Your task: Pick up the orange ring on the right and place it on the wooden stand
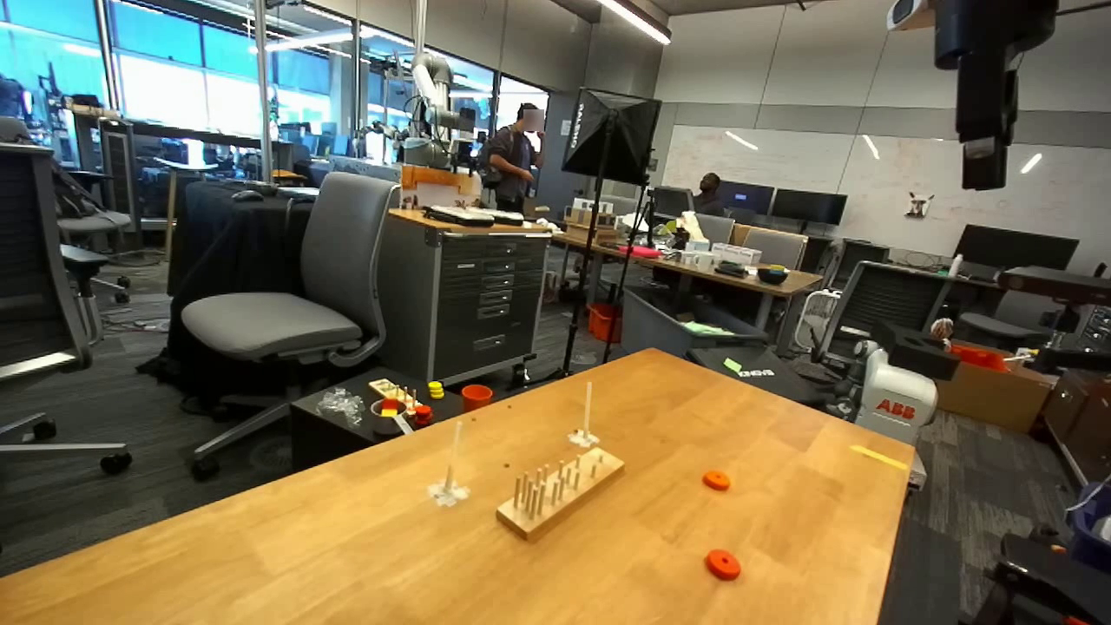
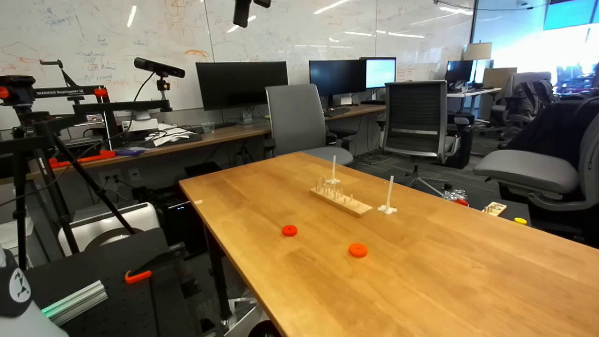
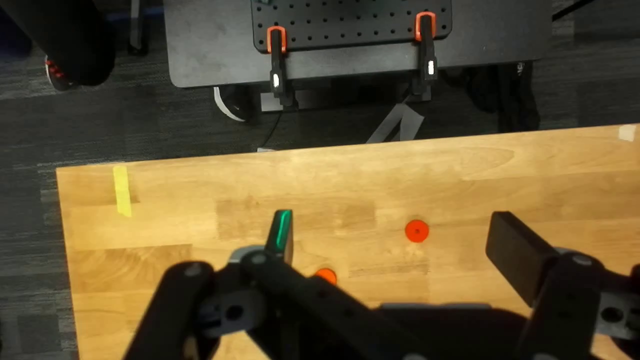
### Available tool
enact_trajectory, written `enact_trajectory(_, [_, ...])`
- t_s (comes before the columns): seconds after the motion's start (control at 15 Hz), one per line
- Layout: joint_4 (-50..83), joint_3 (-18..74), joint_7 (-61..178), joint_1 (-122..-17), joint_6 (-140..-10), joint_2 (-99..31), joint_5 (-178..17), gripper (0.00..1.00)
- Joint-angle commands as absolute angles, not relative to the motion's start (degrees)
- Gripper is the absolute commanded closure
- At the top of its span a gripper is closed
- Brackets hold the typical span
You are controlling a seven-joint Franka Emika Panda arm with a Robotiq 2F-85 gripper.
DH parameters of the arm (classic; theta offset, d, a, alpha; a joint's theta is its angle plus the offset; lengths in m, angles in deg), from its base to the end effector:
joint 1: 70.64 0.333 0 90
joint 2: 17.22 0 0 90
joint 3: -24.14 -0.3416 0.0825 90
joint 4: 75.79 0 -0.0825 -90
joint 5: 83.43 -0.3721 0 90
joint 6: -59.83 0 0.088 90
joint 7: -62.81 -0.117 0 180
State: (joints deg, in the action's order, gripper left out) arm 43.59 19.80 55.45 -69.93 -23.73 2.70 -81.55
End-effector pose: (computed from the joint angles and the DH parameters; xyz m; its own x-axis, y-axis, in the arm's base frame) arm 0.3930 0.0348 0.5656 0.9625 -0.0584 -0.2649 -0.0348 -0.9951 0.0928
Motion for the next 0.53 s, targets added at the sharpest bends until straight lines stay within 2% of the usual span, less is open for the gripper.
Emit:
enact_trajectory(0.0, [39.86,20.62,51.56,-70.51,-28.04,-2.92,-83.97,0.00])
enact_trajectory(0.4, [30.95,22.93,42.24,-71.97,-36.30,-18.58,-87.92,0.00])
enact_trajectory(0.47, [37.54,22.66,45.58,-71.25,-36.85,-11.83,-85.99,0.00])
